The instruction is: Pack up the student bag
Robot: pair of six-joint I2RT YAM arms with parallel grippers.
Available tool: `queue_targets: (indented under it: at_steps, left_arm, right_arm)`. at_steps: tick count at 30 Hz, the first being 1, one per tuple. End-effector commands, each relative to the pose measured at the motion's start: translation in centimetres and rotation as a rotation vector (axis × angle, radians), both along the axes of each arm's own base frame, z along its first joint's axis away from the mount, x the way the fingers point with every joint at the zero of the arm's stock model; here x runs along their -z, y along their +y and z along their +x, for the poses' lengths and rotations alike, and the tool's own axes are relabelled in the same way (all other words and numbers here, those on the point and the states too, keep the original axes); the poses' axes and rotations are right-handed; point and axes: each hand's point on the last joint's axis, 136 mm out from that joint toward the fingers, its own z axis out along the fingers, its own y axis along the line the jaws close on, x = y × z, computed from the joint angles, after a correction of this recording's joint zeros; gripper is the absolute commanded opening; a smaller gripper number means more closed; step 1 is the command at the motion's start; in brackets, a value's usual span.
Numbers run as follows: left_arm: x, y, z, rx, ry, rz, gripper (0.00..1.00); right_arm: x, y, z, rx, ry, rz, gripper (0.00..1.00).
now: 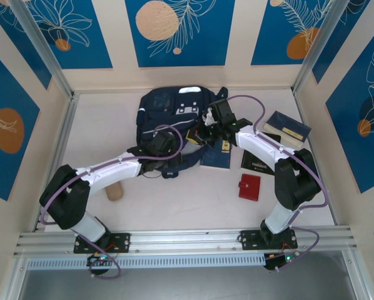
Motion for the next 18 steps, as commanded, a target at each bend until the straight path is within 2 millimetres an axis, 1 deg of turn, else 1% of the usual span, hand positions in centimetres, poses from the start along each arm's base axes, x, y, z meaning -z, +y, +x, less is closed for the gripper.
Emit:
queue_targets:
  at_steps: [1, 4, 6, 10, 13, 14, 18]
  left_arm:
    - [-0.1, -0.4, 0.8, 0.030, -0.071, 0.032, 0.24]
    - [-0.1, 0.3, 1.1, 0.010, -0.085, 0.067, 0.07]
    - [-0.2, 1.0, 1.1, 0.001, -0.095, 0.098, 0.01]
    - [-1.0, 2.9, 0.7, -0.010, -0.113, 0.185, 0.00]
    - [-1.5, 4.5, 0.3, -0.020, -0.121, 0.248, 0.00]
    - [-1.6, 5.1, 0.2, -0.026, -0.120, 0.266, 0.00]
    - [-2.2, 6.4, -0.1, -0.018, -0.125, 0.299, 0.00]
  right_arm:
    - [-3.5, 1.1, -0.4, -0.052, -0.056, 0.091, 0.00]
    - [-3.1, 0.5, -0.2, -0.032, -0.063, 0.058, 0.00]
    - [-2.5, -0.2, 0.0, -0.009, -0.065, 0.022, 0.00]
    - [-1.0, -2.5, 0.8, 0.063, -0.072, -0.069, 0.00]
    - [-0.2, -4.1, 1.3, 0.108, -0.071, -0.104, 0.00]
    - [-0.1, -4.6, 1.4, 0.119, -0.071, -0.114, 0.00]
    - [0.6, -5.9, 1.6, 0.146, -0.070, -0.145, 0.00]
